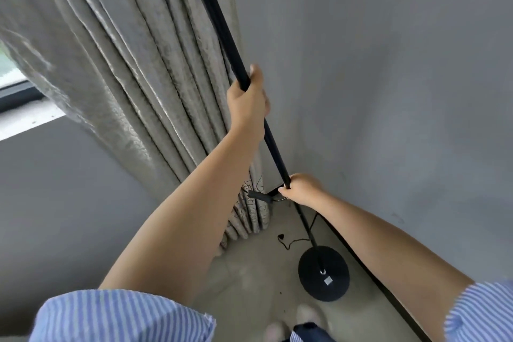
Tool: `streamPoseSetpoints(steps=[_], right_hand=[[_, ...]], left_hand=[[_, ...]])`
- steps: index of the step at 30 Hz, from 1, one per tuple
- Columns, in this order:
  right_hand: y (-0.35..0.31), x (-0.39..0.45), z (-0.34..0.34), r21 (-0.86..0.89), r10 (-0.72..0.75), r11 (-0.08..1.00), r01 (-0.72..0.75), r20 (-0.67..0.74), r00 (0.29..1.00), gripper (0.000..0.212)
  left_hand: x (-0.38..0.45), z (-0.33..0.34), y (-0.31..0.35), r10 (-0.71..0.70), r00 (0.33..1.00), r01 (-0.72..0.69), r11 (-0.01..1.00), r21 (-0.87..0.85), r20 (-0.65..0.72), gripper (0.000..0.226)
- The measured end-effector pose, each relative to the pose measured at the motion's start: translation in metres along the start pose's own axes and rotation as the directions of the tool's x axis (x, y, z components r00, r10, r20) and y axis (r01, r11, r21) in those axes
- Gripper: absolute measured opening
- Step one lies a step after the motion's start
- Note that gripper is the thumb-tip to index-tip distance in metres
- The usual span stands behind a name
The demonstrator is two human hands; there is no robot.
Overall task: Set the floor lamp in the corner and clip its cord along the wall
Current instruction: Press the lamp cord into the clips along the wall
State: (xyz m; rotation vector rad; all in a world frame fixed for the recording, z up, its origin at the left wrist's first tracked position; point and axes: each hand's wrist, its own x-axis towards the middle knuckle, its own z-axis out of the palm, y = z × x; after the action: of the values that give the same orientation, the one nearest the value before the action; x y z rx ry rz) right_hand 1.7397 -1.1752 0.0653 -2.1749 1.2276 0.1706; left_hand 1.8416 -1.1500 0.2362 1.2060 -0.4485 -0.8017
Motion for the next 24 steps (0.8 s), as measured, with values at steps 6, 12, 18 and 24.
streamPoseSetpoints(steps=[6, 12, 18, 24], right_hand=[[0.015, 0.005, -0.020, 0.064, -0.095, 0.994, 0.088, 0.115, 0.989, 0.011], [0.077, -0.022, -0.068, -0.105, -0.043, 0.992, 0.069, 0.231, 0.972, 0.025], [0.100, -0.054, -0.097, -0.036, -0.060, 0.997, 0.072, 0.264, 0.963, 0.019], [0.117, -0.065, -0.119, 0.054, 0.102, 0.990, -0.127, 0.336, 0.936, 0.032]], left_hand=[[0.011, 0.019, -0.015, -0.019, 0.997, 0.021, 0.999, 0.024, -0.079, 0.045], [0.030, 0.033, -0.021, -0.015, 0.988, 0.018, 1.000, 0.017, -0.154, 0.040], [0.044, 0.057, -0.028, -0.023, 0.980, 0.027, 0.999, 0.018, -0.197, 0.024], [0.072, 0.081, -0.039, -0.033, 0.963, 0.028, 0.999, -0.023, -0.267, 0.038]])
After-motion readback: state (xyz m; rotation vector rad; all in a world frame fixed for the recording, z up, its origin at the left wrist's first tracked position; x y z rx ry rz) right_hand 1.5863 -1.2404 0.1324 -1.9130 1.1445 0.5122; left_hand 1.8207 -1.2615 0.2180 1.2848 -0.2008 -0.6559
